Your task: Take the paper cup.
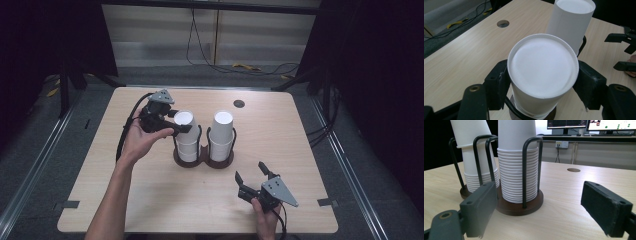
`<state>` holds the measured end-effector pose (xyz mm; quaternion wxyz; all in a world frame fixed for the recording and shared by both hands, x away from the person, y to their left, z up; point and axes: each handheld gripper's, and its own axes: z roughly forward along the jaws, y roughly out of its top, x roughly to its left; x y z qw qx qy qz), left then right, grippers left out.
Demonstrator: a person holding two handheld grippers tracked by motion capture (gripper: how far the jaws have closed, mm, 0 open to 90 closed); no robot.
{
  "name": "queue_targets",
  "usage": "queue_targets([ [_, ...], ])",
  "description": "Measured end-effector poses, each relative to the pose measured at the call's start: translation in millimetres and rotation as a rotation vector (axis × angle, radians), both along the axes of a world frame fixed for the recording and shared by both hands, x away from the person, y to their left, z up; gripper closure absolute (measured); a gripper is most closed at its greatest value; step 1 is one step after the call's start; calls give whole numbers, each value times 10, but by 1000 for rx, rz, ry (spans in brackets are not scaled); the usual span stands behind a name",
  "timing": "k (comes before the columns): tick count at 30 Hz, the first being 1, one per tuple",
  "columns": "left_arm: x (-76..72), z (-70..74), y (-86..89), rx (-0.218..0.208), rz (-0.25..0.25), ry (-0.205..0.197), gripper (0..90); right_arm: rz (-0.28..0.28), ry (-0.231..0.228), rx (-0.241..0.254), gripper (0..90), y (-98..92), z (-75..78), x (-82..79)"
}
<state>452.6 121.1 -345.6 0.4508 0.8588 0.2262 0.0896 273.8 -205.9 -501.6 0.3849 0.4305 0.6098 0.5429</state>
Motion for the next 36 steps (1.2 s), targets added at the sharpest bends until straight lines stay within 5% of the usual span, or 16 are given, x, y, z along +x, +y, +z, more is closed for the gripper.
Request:
queue_targets([
  [22,-85,168,154,-142,7,-57,347,-3,-5,-2,134,3,-2,4],
  [36,-242,141,243,-233,4,-74,347,0,-2,-4,134,4,-2,7],
])
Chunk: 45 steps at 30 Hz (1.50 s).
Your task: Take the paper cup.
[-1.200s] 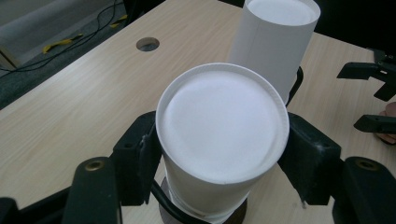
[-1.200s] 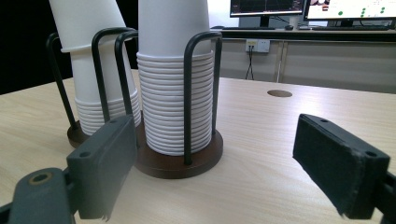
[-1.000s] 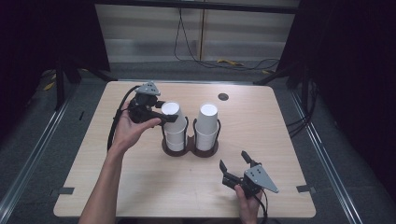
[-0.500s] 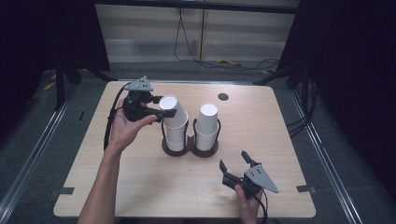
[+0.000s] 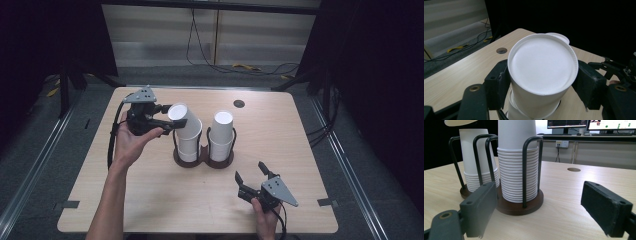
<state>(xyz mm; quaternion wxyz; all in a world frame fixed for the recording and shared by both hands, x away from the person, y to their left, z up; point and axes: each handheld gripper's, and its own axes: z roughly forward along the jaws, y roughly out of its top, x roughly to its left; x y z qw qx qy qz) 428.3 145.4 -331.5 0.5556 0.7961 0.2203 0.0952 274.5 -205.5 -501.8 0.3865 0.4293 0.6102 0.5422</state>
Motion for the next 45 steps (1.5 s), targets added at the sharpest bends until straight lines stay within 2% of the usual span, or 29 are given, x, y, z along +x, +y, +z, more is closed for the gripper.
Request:
queue_targets([
  [3,-13,-1,2,5,-8,8,347,1,3,-2,134,-2,1,-1],
  [5,-33,-11,16,-11,-13,13,348,1,6,-3,134,2,2,-4],
  [12,-128,-14,50,-56,-33,-24,347,3,4,-3,134,-1,1,0],
  [16,-158,-28,39,-52,-37,-27,347,2,4,-3,134,-1,1,0],
  [18,-179,-53,41,-75,-44,-25,347,0,4,-4,134,0,2,-4],
  [20,-199,-64,40,-79,-45,-26,347,2,3,-3,134,0,1,-1],
  [25,-248,-80,70,-111,-76,-42,348,10,2,-3,133,-4,1,2],
  [27,-296,-95,74,-129,-95,-50,348,17,9,12,132,-4,2,3],
  [33,-341,-167,63,-131,-92,-54,347,55,23,28,131,5,5,22],
  [38,-382,-278,52,-133,-81,-50,347,109,56,14,131,39,13,59],
  [39,-393,-293,54,-122,-84,-51,347,122,59,10,131,51,15,64],
  [43,-435,-330,49,-121,-91,-58,347,153,60,-4,130,88,44,67],
  [44,-463,-346,45,-121,-96,-61,347,187,52,-4,130,113,74,64],
  [45,-463,-346,45,-121,-96,-61,347,187,52,-4,130,113,74,64],
])
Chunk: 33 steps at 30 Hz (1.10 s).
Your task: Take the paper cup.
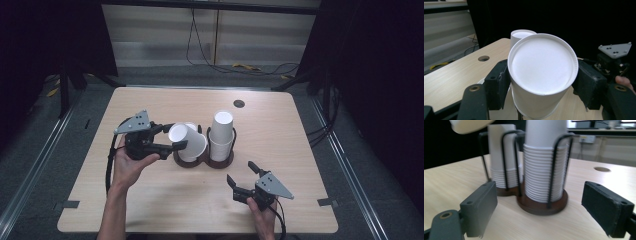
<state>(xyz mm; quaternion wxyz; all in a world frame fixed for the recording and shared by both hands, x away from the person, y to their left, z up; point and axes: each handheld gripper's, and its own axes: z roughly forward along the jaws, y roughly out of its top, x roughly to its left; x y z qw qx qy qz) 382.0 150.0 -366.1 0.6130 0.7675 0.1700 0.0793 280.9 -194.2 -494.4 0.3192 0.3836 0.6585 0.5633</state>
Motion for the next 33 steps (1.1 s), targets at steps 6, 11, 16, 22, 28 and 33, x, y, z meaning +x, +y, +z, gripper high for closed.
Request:
queue_targets([
  [6,-49,-139,-57,-5,-27,28,347,142,-3,1,131,105,74,2],
  [11,-62,-236,-118,0,-41,42,347,190,2,-8,132,150,80,20],
  [16,-110,-326,-155,3,-53,49,345,239,3,-7,132,176,102,19],
  [22,-149,-492,-202,11,-89,82,345,299,2,-23,132,231,126,34],
  [28,-158,-599,-220,26,-98,110,346,338,22,-35,130,294,116,55],
  [33,-175,-698,-243,43,-61,131,346,361,26,-39,130,330,107,76],
])
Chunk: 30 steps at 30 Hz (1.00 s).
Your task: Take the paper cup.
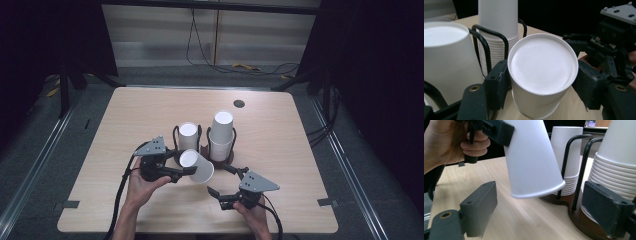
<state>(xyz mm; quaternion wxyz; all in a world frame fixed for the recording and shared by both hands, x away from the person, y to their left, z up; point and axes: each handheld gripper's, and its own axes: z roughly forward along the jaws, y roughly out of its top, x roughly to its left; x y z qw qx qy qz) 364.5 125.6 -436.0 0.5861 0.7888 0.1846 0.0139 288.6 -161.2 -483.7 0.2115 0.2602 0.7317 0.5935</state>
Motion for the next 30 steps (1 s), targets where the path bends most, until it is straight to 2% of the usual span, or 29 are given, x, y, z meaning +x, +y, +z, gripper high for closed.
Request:
queue_targets([
  [11,-91,-109,-99,2,-47,30,346,67,33,-45,132,113,-39,90],
  [12,-103,-109,-129,4,-52,34,346,97,48,-56,133,127,-48,112],
  [14,-106,-107,-142,6,-58,35,347,115,55,-56,133,139,-53,129],
  [16,-119,-105,-180,-4,-66,39,347,114,51,-59,133,145,-64,143],
  [21,-129,-93,-211,1,-75,38,347,125,53,-66,132,161,-84,159],
  [24,-130,-85,-223,-19,-88,47,347,121,52,-73,138,190,-109,172],
  [30,-127,-88,-222,-21,-99,48,346,115,50,-93,221,207,-122,169],
])
